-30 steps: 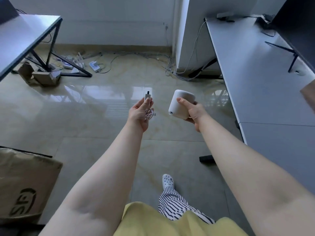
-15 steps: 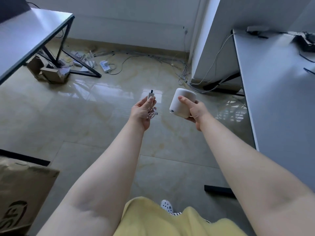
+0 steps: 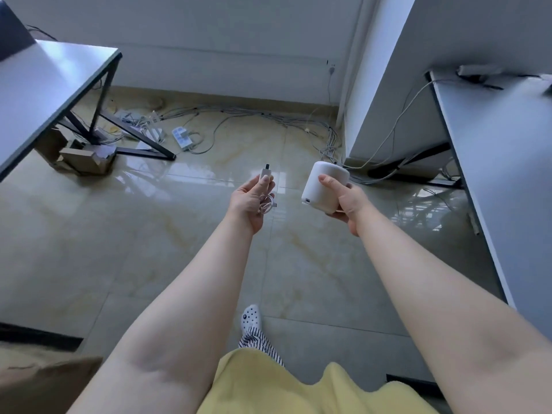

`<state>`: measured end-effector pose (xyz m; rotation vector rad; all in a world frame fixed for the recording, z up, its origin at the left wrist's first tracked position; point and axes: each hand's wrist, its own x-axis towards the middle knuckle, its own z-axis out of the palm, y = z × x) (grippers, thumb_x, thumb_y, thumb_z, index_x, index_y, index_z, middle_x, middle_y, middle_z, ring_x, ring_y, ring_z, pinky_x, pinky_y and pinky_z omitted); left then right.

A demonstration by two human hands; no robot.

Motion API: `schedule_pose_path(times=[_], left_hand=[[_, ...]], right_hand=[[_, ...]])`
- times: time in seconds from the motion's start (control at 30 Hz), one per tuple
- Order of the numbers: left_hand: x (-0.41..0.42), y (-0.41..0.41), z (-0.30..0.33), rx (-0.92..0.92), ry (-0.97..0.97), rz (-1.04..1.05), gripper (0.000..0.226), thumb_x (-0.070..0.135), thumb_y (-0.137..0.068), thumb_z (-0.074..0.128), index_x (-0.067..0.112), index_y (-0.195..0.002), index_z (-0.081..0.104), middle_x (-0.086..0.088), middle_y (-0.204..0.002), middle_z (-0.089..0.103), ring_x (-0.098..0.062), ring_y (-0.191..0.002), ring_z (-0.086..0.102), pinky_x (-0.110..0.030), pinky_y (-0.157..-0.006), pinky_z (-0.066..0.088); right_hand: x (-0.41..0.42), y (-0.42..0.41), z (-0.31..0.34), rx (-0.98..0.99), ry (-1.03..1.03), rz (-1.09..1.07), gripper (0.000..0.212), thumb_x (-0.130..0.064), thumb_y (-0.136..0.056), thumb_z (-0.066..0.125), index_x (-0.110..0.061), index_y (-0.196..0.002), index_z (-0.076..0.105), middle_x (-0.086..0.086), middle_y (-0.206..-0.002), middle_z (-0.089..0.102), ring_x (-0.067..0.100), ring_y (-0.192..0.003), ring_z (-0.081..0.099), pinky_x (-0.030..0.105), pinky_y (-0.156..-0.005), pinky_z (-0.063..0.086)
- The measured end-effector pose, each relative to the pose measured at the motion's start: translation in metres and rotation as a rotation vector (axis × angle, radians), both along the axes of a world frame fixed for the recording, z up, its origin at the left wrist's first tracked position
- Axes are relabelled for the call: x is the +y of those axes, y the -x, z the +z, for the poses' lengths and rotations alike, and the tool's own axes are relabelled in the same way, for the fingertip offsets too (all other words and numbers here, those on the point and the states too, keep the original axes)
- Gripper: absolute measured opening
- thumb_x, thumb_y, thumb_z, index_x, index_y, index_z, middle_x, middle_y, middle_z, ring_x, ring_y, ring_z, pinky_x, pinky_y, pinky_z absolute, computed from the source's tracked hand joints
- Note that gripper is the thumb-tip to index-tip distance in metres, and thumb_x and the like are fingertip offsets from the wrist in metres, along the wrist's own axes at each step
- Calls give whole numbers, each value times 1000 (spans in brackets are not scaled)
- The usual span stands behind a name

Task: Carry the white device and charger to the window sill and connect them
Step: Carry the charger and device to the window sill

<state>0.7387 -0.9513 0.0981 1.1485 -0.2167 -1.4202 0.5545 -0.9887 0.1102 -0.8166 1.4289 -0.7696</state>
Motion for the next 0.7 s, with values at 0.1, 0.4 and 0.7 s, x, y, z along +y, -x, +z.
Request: schedule_pose_path(times=[0.1,0.4,0.7], left_hand=[[-45,-32,5,12,0,-15,27,7,-89,59,5,-116,60,-7,-91,65,-14,-86,62,-26,-74,48],[-160,-106,6,7,-5,-62,38,8,-89,59,2,-127,55,-6,-92,65,-14,-88,62,-27,-77,48],[-249,-144,-1,28,-15,-58,37,7,-88,60,2,-125,57,-7,-93,66,-16,-90,63,-28,-81,48]], right_hand=[[-41,-26,3,7,-9,-14,51,-43,-78,72,-18,-118,55,6,-119,62,25,-100,61,32,-70,53],[-147,-92,10,-1,-6,-38,56,-43,-79,71,-15,-125,54,6,-119,60,26,-103,59,33,-74,53],[-237,-132,11,-2,17,-14,40,-38,-82,69,-17,-112,52,-3,-94,60,19,-89,59,34,-81,52]])
